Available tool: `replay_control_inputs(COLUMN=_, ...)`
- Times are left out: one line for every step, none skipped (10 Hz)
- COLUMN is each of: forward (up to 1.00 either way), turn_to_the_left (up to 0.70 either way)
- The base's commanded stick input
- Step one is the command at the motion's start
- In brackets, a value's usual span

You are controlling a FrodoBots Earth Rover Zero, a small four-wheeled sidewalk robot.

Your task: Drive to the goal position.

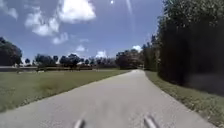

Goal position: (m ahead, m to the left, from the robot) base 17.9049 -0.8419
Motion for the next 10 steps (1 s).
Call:
replay_control_inputs(forward=0.5, turn_to_the_left=0.0)
replay_control_inputs(forward=0.5, turn_to_the_left=0.0)
replay_control_inputs(forward=0.5, turn_to_the_left=0.0)
replay_control_inputs(forward=0.5, turn_to_the_left=0.0)
replay_control_inputs(forward=0.5, turn_to_the_left=0.0)
replay_control_inputs(forward=0.5, turn_to_the_left=0.0)
replay_control_inputs(forward=0.5, turn_to_the_left=0.0)
replay_control_inputs(forward=0.5, turn_to_the_left=0.0)
replay_control_inputs(forward=0.5, turn_to_the_left=0.0)
replay_control_inputs(forward=0.5, turn_to_the_left=0.0)
